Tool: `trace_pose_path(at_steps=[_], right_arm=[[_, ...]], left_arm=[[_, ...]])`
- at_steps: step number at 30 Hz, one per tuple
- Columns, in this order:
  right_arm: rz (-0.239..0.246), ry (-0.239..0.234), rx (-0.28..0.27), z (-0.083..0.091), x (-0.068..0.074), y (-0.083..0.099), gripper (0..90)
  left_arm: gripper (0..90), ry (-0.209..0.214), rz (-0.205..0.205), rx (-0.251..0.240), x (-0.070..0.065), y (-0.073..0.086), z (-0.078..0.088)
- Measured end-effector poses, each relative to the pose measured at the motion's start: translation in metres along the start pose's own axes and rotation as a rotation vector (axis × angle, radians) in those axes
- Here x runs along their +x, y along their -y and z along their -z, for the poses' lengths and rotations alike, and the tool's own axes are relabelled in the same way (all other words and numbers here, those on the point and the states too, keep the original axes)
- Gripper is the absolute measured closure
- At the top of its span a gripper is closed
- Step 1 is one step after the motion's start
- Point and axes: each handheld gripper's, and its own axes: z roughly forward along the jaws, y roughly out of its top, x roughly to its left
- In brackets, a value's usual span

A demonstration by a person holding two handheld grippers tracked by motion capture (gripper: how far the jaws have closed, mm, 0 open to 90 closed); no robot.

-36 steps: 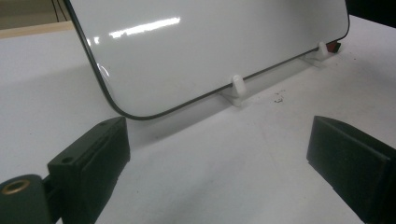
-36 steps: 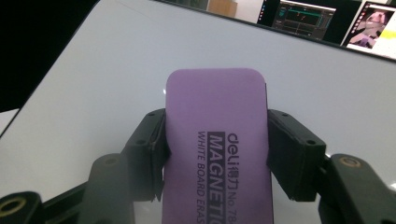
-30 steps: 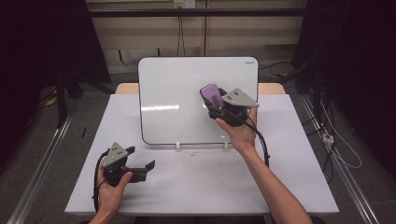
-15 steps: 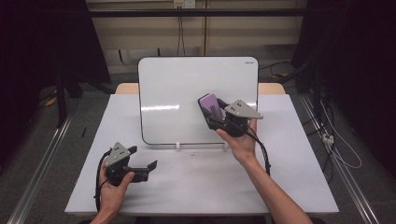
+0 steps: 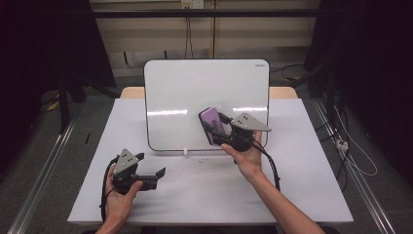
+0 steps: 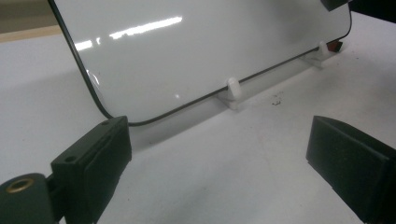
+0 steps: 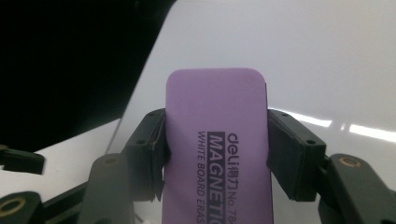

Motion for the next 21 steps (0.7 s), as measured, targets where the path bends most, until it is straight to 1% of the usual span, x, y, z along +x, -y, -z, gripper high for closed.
trace_pose_path(at_steps=[3, 4, 5, 7, 9, 10, 12, 13, 14, 15, 17, 18, 21], right_arm=[[-0.023, -0.017, -0.017, 0.001, 0.004, 0.001, 41.6], [-0.019, -0.02, -0.02, 0.001, 0.005, 0.002, 41.6], [-0.02, -0.024, -0.022, 0.001, 0.007, 0.003, 41.6], [-0.023, -0.038, -0.03, 0.0, 0.01, 0.004, 41.6], [-0.011, -0.043, -0.043, 0.0, 0.015, 0.004, 41.6], [-0.004, -0.046, -0.048, 0.001, 0.016, 0.003, 41.6], [-0.001, -0.058, -0.06, 0.001, 0.02, 0.003, 41.6], [-0.001, -0.058, -0.065, 0.002, 0.021, 0.004, 41.6], [-0.019, -0.063, -0.072, 0.002, 0.023, 0.004, 41.6], [-0.018, -0.064, -0.075, 0.002, 0.024, 0.005, 41.6], [-0.008, -0.067, -0.071, 0.002, 0.027, 0.007, 41.6], [-0.013, -0.07, -0.076, 0.001, 0.028, 0.008, 41.6], [-0.012, -0.074, -0.075, 0.001, 0.028, 0.008, 41.6]], left_arm=[[7.8, -0.003, 0.035, 0.015, -0.002, -0.002, -0.003], [8.6, 0.015, 0.053, 0.014, -0.003, -0.004, -0.004], [8.3, 0.031, 0.062, 0.011, -0.004, -0.006, -0.004], [6.8, 0.028, 0.051, 0.009, -0.009, -0.011, -0.006], [7.0, 0.041, 0.04, 0.005, -0.014, -0.018, -0.009], [7.0, 0.046, 0.045, 0.002, -0.018, -0.022, -0.011], [7.3, 0.059, 0.034, -0.002, -0.025, -0.029, -0.014], [7.3, 0.066, 0.03, -0.006, -0.029, -0.032, -0.016], [7.6, 0.079, 0.031, -0.009, -0.033, -0.035, -0.018], [8.6, 0.09, 0.036, -0.011, -0.036, -0.037, -0.021], [11.0, 0.118, 0.056, -0.014, -0.041, -0.041, -0.027], [12.2, 0.129, 0.068, -0.014, -0.043, -0.043, -0.03], [14.2, 0.151, 0.112, -0.022, -0.045, -0.047, -0.037]])
